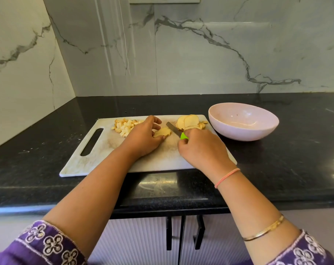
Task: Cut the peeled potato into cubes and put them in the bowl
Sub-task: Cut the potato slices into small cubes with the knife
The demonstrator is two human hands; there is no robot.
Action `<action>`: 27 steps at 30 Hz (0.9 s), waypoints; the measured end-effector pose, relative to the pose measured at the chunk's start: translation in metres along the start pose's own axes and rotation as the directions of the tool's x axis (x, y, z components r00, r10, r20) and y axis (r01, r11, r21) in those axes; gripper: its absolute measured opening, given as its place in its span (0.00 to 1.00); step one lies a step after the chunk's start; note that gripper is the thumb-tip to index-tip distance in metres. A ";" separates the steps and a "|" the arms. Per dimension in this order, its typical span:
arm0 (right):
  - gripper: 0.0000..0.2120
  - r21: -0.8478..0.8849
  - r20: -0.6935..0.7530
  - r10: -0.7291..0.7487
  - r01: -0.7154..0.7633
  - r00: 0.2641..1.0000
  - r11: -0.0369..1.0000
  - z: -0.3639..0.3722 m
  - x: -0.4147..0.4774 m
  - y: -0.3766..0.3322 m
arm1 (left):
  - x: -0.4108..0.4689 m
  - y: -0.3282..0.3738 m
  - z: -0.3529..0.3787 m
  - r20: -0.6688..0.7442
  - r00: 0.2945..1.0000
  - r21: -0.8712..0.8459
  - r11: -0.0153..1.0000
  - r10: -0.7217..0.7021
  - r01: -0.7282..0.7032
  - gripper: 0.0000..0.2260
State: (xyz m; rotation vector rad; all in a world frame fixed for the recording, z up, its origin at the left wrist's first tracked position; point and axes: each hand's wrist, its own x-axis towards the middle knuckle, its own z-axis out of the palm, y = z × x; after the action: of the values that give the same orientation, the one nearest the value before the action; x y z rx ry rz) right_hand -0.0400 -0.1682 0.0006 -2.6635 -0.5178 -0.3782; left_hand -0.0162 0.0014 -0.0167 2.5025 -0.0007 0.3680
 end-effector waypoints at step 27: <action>0.14 0.070 0.090 0.027 -0.033 0.996 0.997 -0.002 0.008 0.005 | 0.003 -0.005 -0.006 -0.002 0.998 -0.063 0.996 -0.057 0.057 0.18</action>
State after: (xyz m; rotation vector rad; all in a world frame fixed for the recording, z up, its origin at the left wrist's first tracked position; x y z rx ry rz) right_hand -0.0309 -0.1708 0.0033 -2.6248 -0.5079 -0.2286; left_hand -0.0145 0.0092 -0.0143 2.4337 0.0597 0.3444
